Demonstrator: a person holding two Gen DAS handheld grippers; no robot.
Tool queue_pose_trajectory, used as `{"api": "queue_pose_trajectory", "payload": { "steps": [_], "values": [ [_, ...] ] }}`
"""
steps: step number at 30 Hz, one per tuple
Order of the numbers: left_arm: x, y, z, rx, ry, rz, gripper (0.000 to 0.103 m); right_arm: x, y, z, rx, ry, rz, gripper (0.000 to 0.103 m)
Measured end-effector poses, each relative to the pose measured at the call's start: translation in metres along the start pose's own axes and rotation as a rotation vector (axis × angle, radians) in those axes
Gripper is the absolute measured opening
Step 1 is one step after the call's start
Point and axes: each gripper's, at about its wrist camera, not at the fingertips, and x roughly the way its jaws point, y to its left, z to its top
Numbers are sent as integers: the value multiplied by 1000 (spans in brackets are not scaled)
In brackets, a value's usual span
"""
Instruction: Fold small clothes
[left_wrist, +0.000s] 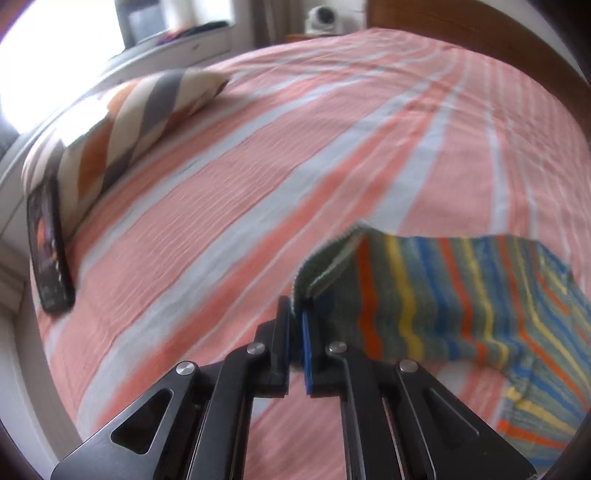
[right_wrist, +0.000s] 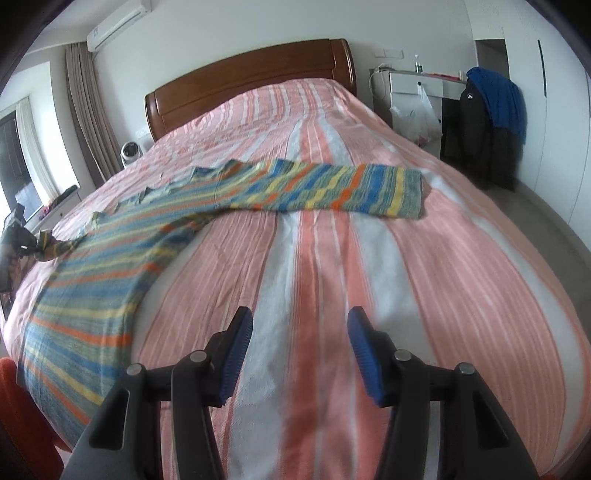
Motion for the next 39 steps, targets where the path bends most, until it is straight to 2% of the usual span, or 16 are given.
{"api": "queue_pose_trajectory", "payload": {
  "steps": [4, 6, 10, 17, 20, 21, 22, 23, 24, 25, 27, 30, 32, 37, 38, 39],
  "values": [
    [8, 22, -6, -85, 11, 20, 0, 6, -2, -3, 5, 20, -11, 53],
    [18, 26, -11, -81, 35, 13, 0, 9, -1, -3, -4, 22, -19, 53],
    [23, 24, -16, -47, 23, 26, 0, 13, 1, -4, -12, 27, -27, 54],
    [20, 61, -10, -202, 46, -57, 6, 14, 0, -4, -14, 27, -27, 54],
    [-2, 72, -24, -173, 59, -127, 9, 14, 0, -3, -14, 29, -26, 55],
    [-15, 69, -37, -121, 76, -190, 19, 14, 0, -3, -17, 34, -25, 55],
    [-22, 66, -46, -84, 91, -228, 36, 13, 1, -1, -23, 41, -27, 55],
    [-38, 59, -68, -8, 119, -305, 45, 8, 4, 1, -35, 47, -28, 55],
    [-48, 54, -83, 37, 131, -349, 59, 2, 6, 4, -49, 47, -12, 55],
    [-60, 48, -102, 90, 144, -397, 68, -4, 10, 6, -61, 51, 8, 55],
    [-84, 33, -155, 217, 201, -491, 71, -18, 23, 7, -90, 97, 108, 56],
    [-99, 19, -218, 324, 273, -537, 72, -33, 46, -6, -75, 244, 333, 58],
    [-101, 17, -242, 342, 290, -546, 72, -34, 59, -24, -52, 338, 406, 58],
    [-105, 6, -267, 417, 270, -516, 70, -22, 82, -63, -40, 438, 435, 56],
    [-106, 5, -267, 424, 268, -513, 67, -19, 89, -67, -35, 459, 458, 49],
    [-105, 2, -268, 438, 272, -516, 40, -17, 98, -71, -52, 476, 465, 43]
  ]
}}
